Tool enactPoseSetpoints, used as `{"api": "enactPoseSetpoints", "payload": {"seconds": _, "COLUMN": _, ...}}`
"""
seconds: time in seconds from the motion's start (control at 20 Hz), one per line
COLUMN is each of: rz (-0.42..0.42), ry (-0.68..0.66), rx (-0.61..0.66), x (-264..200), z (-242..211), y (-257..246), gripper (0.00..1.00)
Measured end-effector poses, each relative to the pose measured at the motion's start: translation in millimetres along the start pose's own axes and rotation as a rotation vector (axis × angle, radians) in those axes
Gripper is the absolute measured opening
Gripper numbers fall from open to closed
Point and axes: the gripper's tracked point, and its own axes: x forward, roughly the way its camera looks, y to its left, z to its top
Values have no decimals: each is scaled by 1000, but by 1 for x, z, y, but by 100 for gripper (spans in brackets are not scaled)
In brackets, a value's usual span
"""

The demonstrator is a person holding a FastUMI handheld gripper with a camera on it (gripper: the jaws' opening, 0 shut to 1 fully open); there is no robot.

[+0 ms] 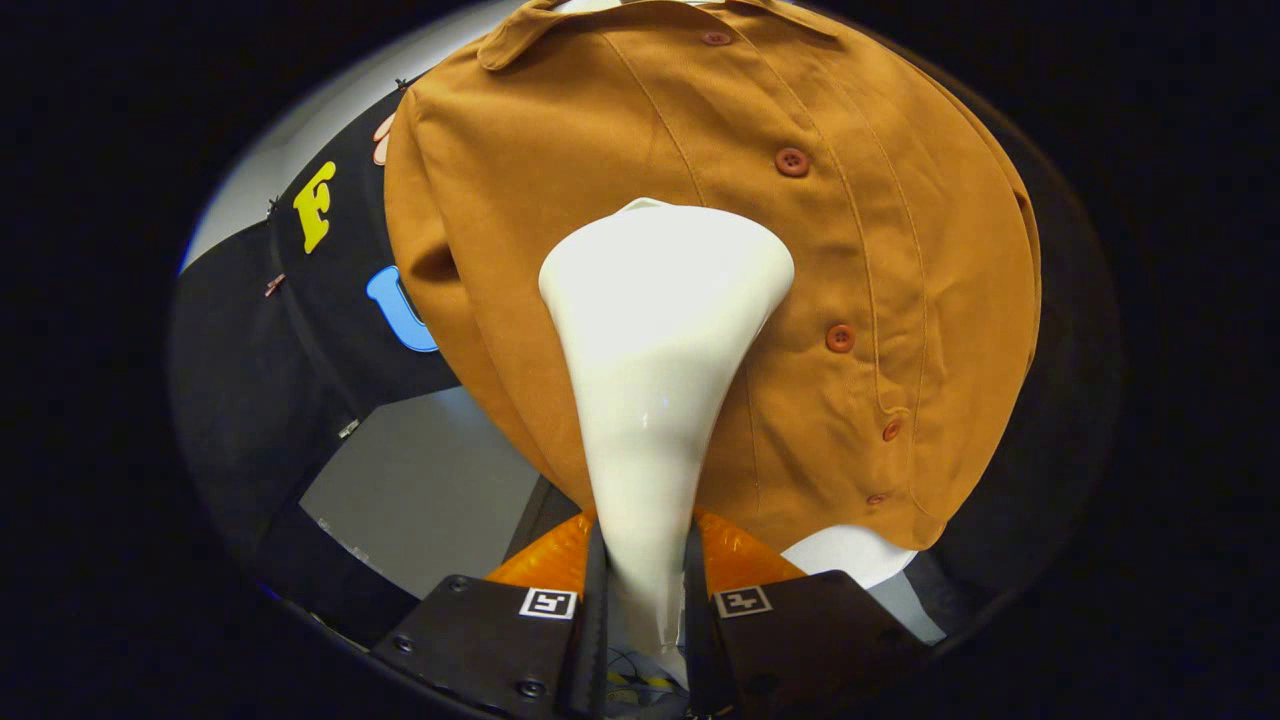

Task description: Iron the clothes twice with a garment steamer, once on the left side and once on the right side.

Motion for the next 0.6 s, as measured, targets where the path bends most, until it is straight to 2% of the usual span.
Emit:
{"api": "enactPoseSetpoints", "payload": {"seconds": 0.4, "rz": -20, "ry": 101, "rx": 52, "x": 6, "z": -50, "y": -13, "gripper": 35}}
{"api": "enactPoseSetpoints", "payload": {"seconds": 0.6, "rz": 23, "ry": 58, "rx": 60, "x": -20, "z": -45, "y": -3, "gripper": 35}}
